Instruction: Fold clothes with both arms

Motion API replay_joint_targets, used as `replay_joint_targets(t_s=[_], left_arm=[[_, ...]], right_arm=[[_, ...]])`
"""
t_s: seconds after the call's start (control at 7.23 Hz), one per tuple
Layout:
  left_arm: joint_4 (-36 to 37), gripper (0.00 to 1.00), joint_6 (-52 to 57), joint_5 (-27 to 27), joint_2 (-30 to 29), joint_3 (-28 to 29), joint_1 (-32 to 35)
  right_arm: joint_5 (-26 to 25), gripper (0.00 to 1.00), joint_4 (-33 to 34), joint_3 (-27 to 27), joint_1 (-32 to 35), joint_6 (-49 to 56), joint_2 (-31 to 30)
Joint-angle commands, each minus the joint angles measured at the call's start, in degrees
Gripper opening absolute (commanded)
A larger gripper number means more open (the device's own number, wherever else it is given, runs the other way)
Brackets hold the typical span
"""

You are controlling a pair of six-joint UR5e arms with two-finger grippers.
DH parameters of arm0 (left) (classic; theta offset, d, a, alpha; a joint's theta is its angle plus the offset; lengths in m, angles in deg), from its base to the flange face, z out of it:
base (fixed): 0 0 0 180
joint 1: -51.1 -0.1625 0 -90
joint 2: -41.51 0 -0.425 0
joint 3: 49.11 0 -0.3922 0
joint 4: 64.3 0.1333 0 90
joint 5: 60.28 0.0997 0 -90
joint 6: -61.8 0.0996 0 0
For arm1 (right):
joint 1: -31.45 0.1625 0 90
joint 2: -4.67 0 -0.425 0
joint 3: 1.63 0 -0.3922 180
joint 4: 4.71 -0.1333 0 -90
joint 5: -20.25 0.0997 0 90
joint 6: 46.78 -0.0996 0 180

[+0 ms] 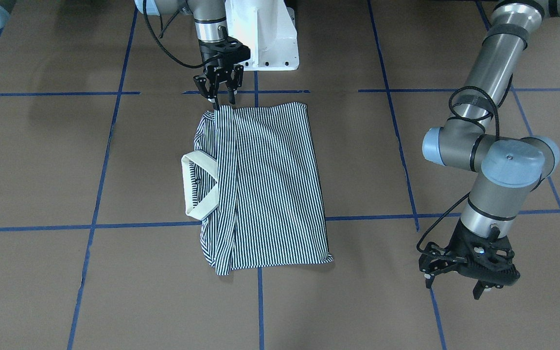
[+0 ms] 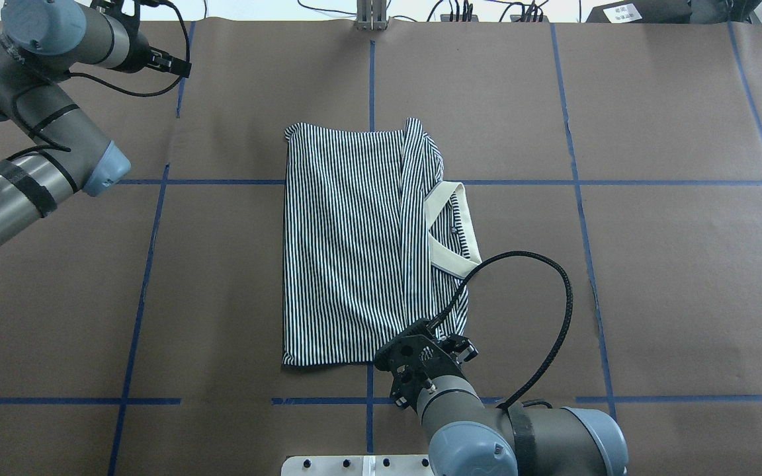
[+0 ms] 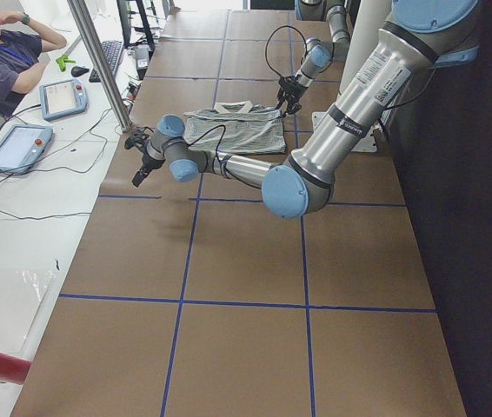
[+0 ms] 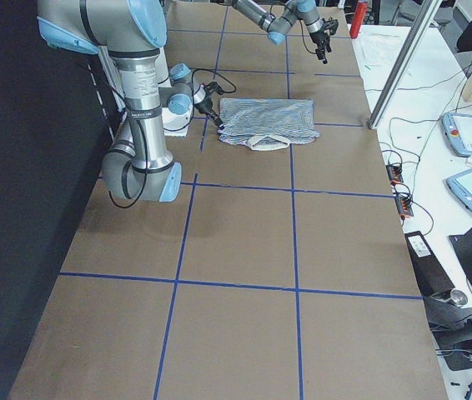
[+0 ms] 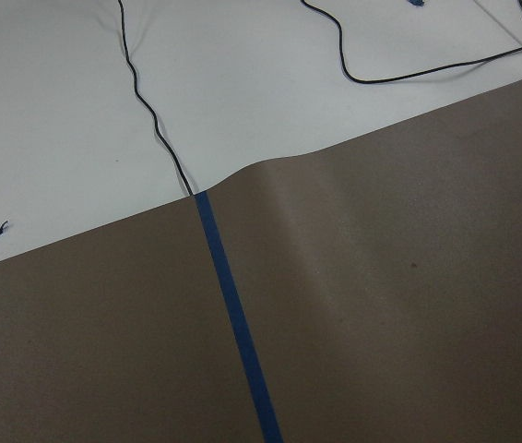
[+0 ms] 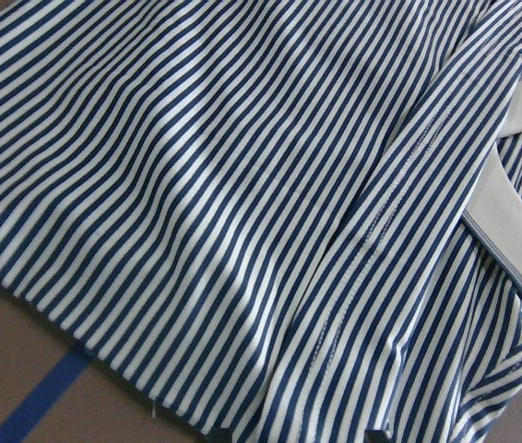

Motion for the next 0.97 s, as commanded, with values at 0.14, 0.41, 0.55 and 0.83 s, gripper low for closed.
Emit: replay_joint_targets(t_s=[0.14, 0.41, 0.55, 0.83], left_arm=[[-0.09, 1.0, 0.0, 0.0, 0.09, 0.04, -0.16], [-0.87, 1.0, 0.0, 0.0, 0.62, 0.04, -0.33], [-0.88, 1.0, 0.0, 0.0, 0.62, -0.05, -0.33], [-0.97, 1.0, -0.7, 0.0, 0.62, -0.05, -0.51]], right_arm=[[-0.53, 0.42, -0.1, -0.43, 0.0, 1.87, 0.58], [-0.88, 0.32, -0.1, -0.43, 0.08, 1.87, 0.58], [-0.88, 0.32, -0.1, -0.43, 0.08, 1.95, 0.58], [-1.06, 0.14, -0.98, -0.43, 0.17, 1.87, 0.5]])
